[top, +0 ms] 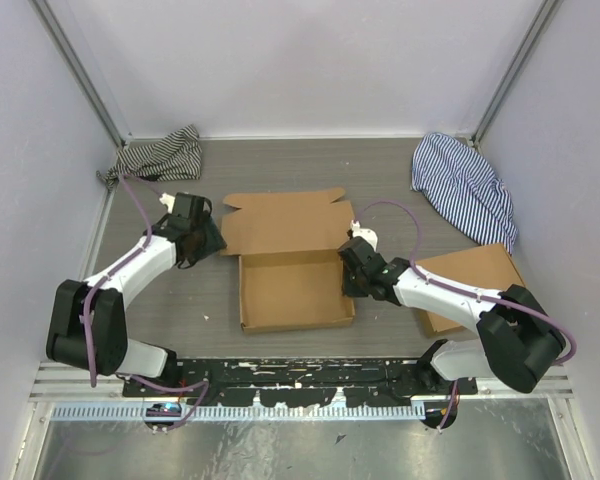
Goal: Fold the paper box
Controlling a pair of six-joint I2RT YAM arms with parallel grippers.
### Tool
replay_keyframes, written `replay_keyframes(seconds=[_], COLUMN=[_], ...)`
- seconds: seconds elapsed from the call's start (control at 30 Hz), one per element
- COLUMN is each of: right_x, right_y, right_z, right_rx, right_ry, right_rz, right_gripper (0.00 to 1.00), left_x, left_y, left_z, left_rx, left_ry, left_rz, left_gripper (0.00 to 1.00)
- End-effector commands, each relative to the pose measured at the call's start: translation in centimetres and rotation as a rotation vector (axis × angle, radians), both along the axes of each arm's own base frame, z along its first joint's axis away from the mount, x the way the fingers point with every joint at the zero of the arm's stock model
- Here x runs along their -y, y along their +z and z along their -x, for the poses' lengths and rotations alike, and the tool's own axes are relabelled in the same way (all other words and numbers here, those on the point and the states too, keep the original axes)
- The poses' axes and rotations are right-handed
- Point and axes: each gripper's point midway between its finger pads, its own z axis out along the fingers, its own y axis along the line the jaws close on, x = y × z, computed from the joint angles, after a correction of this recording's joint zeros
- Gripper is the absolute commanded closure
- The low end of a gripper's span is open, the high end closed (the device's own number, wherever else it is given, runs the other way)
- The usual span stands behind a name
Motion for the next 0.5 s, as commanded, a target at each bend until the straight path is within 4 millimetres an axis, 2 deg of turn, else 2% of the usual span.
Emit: replay_keyframes(seconds=[0.0,0.17,0.37,0.47], right_x=[-1.0,-1.0,-1.3,-1.4], right_y=[1.5,1.2,1.5,1.5], right_z=[-1.2,-0.9,-0.9,-0.8], right_rx=[0.076,0.069,0.073,0.073], right_ry=[-0.039,-0.032,-0.018,-0.016], right_rz=[-0.074,-0.077,-0.085,-0.084], right_gripper=[0.84,0.85,0.85,0.85], left_x=[0.5,1.5,3.0,2.9], left_y=[-0.8,-0.9,-0.2,0.5], left_z=[-1.1,-1.7,-2.1,-2.1], left_rx=[0.084,0.18,0.233,0.261], left_ry=[0.031,0.065,0.047,0.057], left_rz=[0.133,0.365,0.501,0.51], left_gripper=[0.33,0.21,0.24,0.26])
